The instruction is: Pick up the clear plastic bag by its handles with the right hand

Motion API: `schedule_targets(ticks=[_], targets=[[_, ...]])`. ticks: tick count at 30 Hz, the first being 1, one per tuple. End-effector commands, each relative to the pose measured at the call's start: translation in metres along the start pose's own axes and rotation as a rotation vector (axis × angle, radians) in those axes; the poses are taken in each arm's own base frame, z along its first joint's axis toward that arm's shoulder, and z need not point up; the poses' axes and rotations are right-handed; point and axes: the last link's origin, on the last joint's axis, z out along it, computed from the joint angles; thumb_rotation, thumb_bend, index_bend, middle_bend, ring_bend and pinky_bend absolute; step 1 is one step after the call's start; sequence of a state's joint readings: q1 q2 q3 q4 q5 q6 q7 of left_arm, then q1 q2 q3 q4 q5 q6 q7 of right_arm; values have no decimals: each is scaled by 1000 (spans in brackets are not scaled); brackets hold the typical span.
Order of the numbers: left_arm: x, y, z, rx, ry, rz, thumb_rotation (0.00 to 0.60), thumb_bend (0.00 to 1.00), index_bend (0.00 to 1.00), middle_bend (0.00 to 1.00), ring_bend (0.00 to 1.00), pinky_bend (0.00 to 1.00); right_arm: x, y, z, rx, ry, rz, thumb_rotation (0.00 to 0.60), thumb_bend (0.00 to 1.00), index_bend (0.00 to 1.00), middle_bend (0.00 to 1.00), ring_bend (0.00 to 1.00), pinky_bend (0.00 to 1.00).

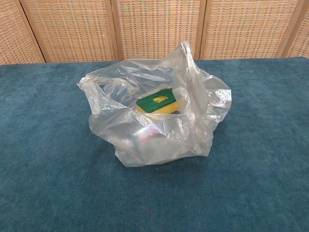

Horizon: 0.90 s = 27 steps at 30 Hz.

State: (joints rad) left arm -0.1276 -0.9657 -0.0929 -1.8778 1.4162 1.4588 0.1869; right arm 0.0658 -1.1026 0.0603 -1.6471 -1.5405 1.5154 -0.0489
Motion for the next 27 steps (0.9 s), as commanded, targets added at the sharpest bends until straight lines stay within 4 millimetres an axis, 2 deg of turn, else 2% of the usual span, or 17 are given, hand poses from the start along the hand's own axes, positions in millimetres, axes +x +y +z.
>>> schedule_targets(ticks=[1, 9, 15, 20, 27], targets=[[0, 0, 0, -1, 0, -1, 600, 114, 0, 0, 0, 0, -1, 0, 0, 4, -8, 5, 600, 0, 0, 0, 0, 0], [4, -2, -2, 7, 14, -10, 600, 112, 0, 0, 0, 0, -1, -12, 11, 89, -63, 112, 600, 0, 0, 0, 0, 0], [4, -4, -1, 15, 16, -24, 600, 115, 0, 0, 0, 0, 11, -49, 47, 315, -165, 354, 600, 0, 0, 0, 0, 0], [4, -6, 0, 23, 10, -30, 600, 114, 0, 0, 0, 0, 22, -80, 76, 456, -314, 467, 600, 0, 0, 0, 0, 0], [3, -9, 4, 34, -4, -34, 600, 113, 0, 0, 0, 0, 24, -120, 99, 503, -498, 604, 600, 0, 0, 0, 0, 0]])
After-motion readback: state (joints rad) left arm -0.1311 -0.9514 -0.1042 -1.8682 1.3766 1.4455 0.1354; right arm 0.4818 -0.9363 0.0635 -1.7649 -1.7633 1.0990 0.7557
